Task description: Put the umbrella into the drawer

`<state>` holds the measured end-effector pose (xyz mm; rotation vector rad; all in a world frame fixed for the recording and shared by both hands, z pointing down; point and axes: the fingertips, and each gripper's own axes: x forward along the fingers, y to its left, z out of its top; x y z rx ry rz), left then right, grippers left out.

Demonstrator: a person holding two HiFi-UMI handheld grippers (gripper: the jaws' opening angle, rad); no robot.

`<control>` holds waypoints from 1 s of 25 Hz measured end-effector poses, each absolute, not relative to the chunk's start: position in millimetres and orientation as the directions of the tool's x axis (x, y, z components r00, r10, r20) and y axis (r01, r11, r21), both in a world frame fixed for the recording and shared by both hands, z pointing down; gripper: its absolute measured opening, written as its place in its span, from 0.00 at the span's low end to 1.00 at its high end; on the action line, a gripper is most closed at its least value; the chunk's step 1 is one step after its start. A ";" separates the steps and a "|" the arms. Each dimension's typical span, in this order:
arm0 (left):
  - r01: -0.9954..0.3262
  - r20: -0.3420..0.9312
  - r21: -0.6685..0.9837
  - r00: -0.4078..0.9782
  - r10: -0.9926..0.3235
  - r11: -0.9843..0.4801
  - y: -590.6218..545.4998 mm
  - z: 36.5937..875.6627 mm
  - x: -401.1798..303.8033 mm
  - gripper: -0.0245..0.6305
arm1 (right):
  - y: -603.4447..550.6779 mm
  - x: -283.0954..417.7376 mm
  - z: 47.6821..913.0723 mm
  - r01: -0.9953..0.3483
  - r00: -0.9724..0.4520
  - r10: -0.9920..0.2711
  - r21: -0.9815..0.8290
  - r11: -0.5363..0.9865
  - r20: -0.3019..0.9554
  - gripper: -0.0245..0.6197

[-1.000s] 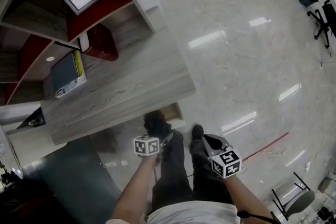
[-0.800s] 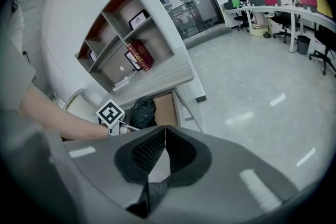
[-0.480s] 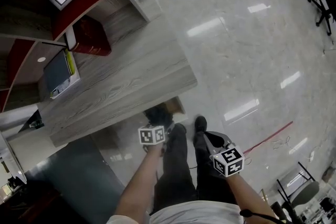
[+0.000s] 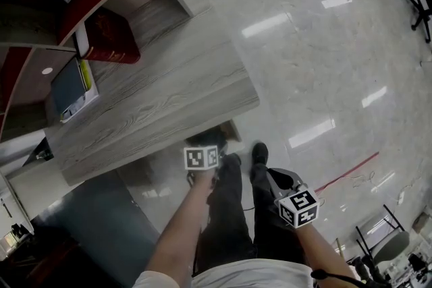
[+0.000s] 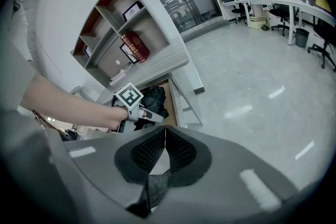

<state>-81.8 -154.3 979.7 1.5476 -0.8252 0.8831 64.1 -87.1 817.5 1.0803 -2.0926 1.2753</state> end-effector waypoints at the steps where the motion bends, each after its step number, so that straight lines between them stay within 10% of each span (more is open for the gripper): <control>1: -0.877 0.882 0.459 0.469 -0.042 -0.145 -157.4 981.1 -81.2 0.38 | -85.6 63.3 818.5 -0.808 -0.590 -0.378 -0.527 0.264 0.713 0.05; 25: -0.927 0.924 0.333 0.358 -0.138 -0.173 -170.3 1002.2 -80.1 0.56 | -90.3 66.2 846.9 -0.806 -0.589 -0.318 -0.511 0.299 0.743 0.05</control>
